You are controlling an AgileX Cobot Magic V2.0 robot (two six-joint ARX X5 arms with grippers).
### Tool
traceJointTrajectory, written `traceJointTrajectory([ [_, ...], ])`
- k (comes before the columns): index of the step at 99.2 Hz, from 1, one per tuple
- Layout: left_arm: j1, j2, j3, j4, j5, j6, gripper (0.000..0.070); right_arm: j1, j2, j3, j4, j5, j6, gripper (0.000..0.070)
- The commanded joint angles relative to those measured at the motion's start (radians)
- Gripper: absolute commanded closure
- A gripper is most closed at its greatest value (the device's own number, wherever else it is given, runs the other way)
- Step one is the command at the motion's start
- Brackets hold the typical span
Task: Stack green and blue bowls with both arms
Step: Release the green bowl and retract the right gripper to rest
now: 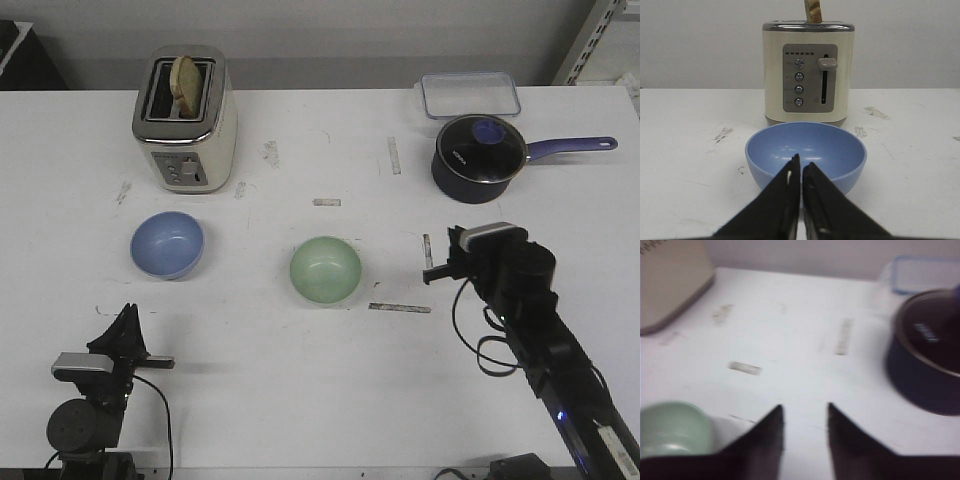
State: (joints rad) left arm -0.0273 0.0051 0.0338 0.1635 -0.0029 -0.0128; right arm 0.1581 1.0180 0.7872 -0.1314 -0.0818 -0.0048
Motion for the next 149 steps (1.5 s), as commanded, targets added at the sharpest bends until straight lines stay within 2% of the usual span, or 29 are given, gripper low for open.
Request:
traceJointTrajectory([
  [1, 0.001, -0.002, -0.021, 0.011, 0.0, 0.009, 0.0699, -0.04, -0.057, -0.06, 0.037, 0.001, -0.029, 0.0694],
  [21, 0.001, -0.002, -0.021, 0.011, 0.0, 0.009, 0.0699, -0.129, -0.271, -0.254, 0.087, 0.001, -0.025, 0.0694],
  [46, 0.001, -0.002, -0.021, 0.011, -0.001, 0.009, 0.0699, -0.138, -0.522, -0.409, 0.082, 0.002, -0.023, 0.0694],
  [58, 0.001, -0.002, -0.021, 0.011, 0.0, 0.009, 0.0699, -0.138, -0.633, -0.414, 0.025, 0.003, -0.023, 0.0694],
  [97, 0.001, -0.002, -0.021, 0.011, -0.001, 0.009, 0.0699, -0.138, -0.888, -0.414, 0.025, 0.004, -0.023, 0.0694],
  [136, 0.001, -0.002, -0.021, 0.018, 0.0, 0.008, 0.0699, -0.138, -0.919, -0.414, 0.026, 0.004, -0.023, 0.0694],
  [149, 0.001, -0.002, -0.019, 0.051, -0.001, -0.039, 0.0699, -0.138, -0.919, -0.414, 0.026, 0.004, -0.023, 0.0694],
])
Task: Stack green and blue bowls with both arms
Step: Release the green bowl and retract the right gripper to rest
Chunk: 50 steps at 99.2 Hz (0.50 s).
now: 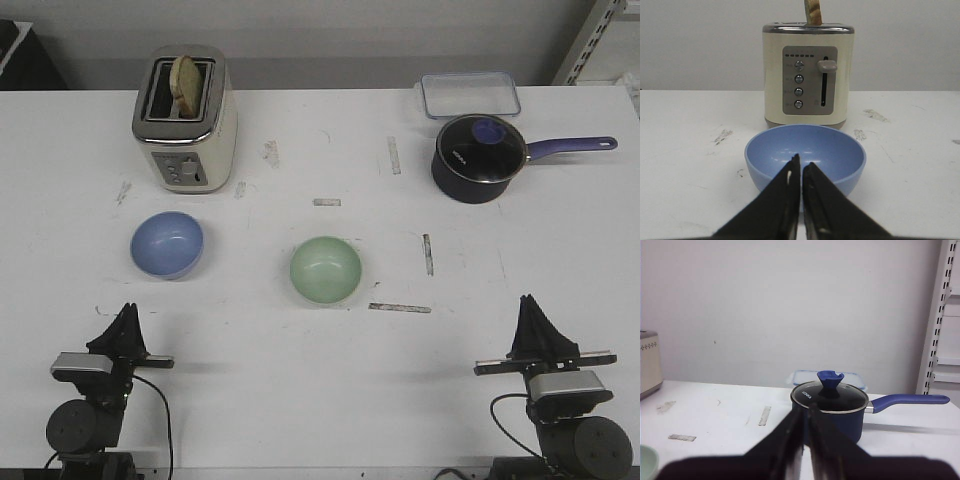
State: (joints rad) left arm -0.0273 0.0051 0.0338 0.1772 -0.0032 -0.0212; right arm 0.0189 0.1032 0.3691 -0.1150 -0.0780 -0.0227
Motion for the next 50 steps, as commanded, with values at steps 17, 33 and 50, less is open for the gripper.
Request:
traceJointTrajectory([
  [17, 0.001, 0.002, 0.025, 0.052, -0.019, -0.043, 0.0699, 0.002, -0.005, 0.005, 0.01, 0.0, -0.005, 0.0694],
  [33, 0.001, 0.032, 0.128, -0.013, -0.071, -0.043, 0.0699, 0.002, -0.005, 0.005, 0.01, 0.0, -0.005, 0.0694],
  [50, 0.001, 0.127, 0.263, -0.076, -0.076, -0.043, 0.0699, 0.002, -0.005, 0.005, 0.01, 0.0, -0.005, 0.0694],
])
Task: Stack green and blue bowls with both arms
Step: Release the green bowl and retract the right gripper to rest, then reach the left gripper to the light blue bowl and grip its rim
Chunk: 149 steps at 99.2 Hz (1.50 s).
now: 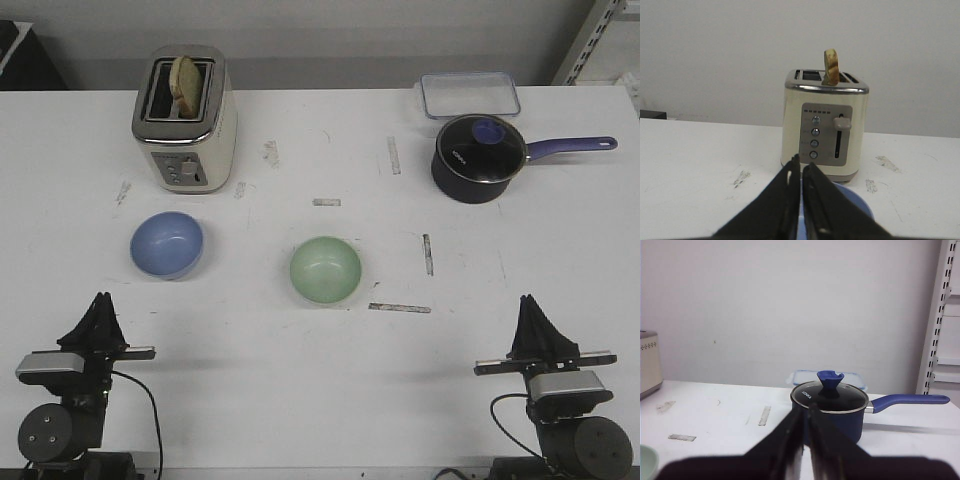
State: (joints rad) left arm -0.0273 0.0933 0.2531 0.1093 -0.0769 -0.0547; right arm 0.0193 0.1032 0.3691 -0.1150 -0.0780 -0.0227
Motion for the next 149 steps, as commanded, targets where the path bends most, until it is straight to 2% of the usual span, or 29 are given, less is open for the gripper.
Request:
traceJointTrajectory([
  [1, 0.001, 0.046, 0.051, -0.01, -0.002, -0.01, 0.0699, 0.001, -0.005, 0.005, 0.01, 0.0, -0.005, 0.0694],
  [21, 0.0, 0.25, 0.213, -0.035, 0.042, -0.009, 0.0699, 0.001, -0.005, 0.005, 0.01, 0.0, -0.005, 0.0694],
  [45, -0.004, 0.549, 0.409, -0.071, 0.131, -0.01, 0.0699, 0.001, -0.005, 0.005, 0.01, 0.0, -0.005, 0.0694],
  [55, -0.018, 0.669, 0.51, -0.169, 0.134, -0.035, 0.0699, 0.001, -0.005, 0.005, 0.01, 0.0, -0.005, 0.0694],
  [78, -0.012, 0.94, 0.76, -0.524, 0.145, -0.205, 0.0699, 0.001, -0.005, 0.005, 0.01, 0.0, -0.005, 0.0694],
  [89, -0.006, 1.053, 0.855, -0.666, 0.249, -0.205, 0.0699, 0.001, -0.005, 0.005, 0.01, 0.0, -0.005, 0.0694],
  [104, 0.055, 1.179, 0.963, -0.793, 0.391, -0.217, 0.0693, 0.001, -0.005, 0.005, 0.01, 0.0, -0.005, 0.0694],
  [110, 0.077, 1.22, 1.001, -0.819, 0.392, -0.234, 0.0633, 0.001, -0.005, 0.005, 0.01, 0.0, -0.005, 0.0694],
  [120, 0.117, 1.285, 1.056, -0.829, 0.391, -0.254, 0.0403, 0.001, -0.005, 0.005, 0.01, 0.0, -0.005, 0.0694],
  [128, 0.148, 1.336, 1.094, -0.834, 0.391, -0.254, 0.0284, 0.001, -0.005, 0.005, 0.01, 0.0, -0.005, 0.0694],
  [138, 0.172, 1.399, 1.126, -0.851, 0.391, -0.254, 0.0198, 0.001, -0.005, 0.005, 0.01, 0.0, -0.005, 0.0694],
  [149, 0.193, 1.458, 1.138, -0.873, 0.391, -0.251, 0.0195, 0.001, -0.005, 0.005, 0.01, 0.0, -0.005, 0.0694],
])
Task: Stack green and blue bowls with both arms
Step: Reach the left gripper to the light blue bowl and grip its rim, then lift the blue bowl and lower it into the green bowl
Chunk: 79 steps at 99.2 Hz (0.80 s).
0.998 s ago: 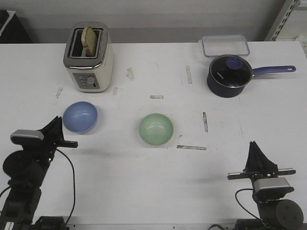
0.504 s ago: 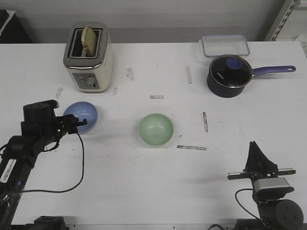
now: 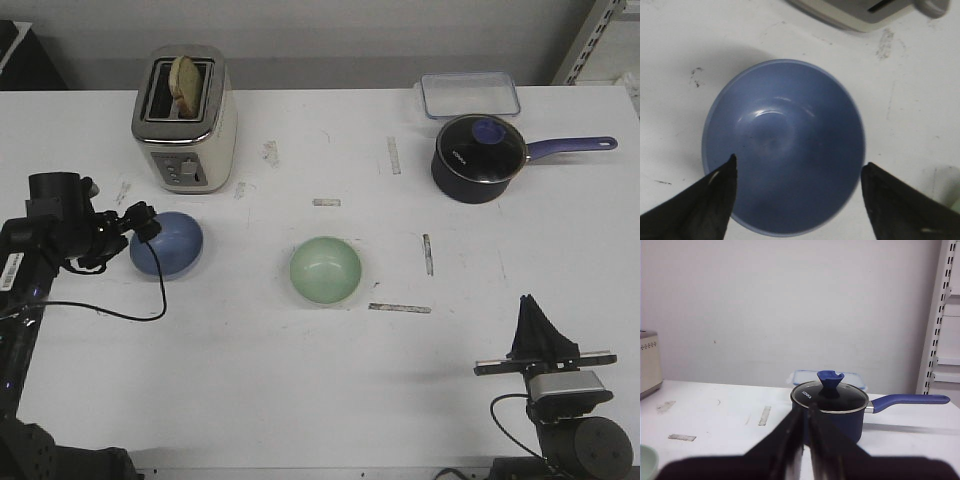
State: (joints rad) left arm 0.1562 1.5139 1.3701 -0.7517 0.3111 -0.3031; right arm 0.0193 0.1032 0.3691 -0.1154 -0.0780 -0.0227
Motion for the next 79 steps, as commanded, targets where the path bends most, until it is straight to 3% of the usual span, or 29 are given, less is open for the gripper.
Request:
traceJointTrajectory([
  [1, 0.01, 0.042, 0.021, -0.013, 0.002, -0.002, 0.0195, 0.001, -0.005, 0.005, 0.01, 0.0, -0.005, 0.0694],
  [48, 0.024, 0.227, 0.021, -0.007, -0.034, 0.034, 0.0202, 0.001, -0.005, 0.005, 0.01, 0.0, -0.005, 0.0694],
  [58, 0.018, 0.253, 0.021, -0.005, -0.034, 0.034, 0.0232, 0.001, -0.005, 0.005, 0.01, 0.0, -0.005, 0.0694],
  [63, 0.017, 0.256, 0.021, -0.004, -0.034, 0.033, 0.0303, 0.001, -0.005, 0.005, 0.01, 0.0, -0.005, 0.0694],
  [79, 0.014, 0.256, 0.021, 0.021, -0.034, 0.033, 0.0638, 0.001, -0.005, 0.005, 0.01, 0.0, -0.005, 0.0694],
])
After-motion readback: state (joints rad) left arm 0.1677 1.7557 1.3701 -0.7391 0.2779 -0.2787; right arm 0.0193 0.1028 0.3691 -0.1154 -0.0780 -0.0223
